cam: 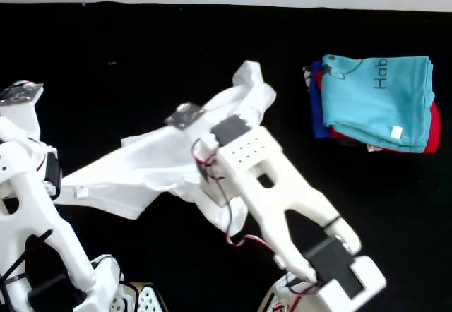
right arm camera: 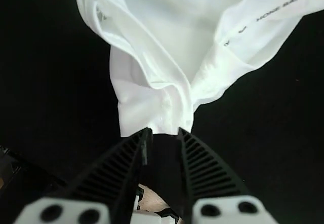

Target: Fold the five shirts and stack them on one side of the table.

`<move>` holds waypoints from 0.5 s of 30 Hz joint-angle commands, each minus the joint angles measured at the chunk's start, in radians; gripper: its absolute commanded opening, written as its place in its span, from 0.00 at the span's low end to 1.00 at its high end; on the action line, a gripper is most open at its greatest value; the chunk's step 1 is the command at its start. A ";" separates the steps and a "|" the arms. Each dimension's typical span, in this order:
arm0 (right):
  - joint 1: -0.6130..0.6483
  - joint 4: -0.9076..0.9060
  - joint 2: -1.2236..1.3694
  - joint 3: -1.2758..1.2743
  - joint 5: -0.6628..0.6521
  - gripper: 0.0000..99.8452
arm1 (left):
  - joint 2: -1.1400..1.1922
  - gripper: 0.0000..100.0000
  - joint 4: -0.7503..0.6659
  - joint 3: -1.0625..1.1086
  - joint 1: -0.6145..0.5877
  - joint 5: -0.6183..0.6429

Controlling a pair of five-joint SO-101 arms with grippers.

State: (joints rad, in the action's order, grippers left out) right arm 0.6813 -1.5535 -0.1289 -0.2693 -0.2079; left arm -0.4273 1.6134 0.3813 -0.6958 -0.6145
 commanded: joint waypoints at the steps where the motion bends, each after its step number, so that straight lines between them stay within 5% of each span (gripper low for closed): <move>1: -0.018 0.019 -0.050 -0.007 0.003 0.21 | -0.004 0.01 -0.040 0.027 -0.002 -0.008; 15: 0.150 0.139 0.255 0.005 0.006 0.23 | -0.005 0.01 -0.143 0.108 -0.001 -0.008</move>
State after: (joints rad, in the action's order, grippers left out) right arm 0.8132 -1.4400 0.0997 -0.2739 -0.2064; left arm -0.4273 1.4830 0.4994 -0.6958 -0.6145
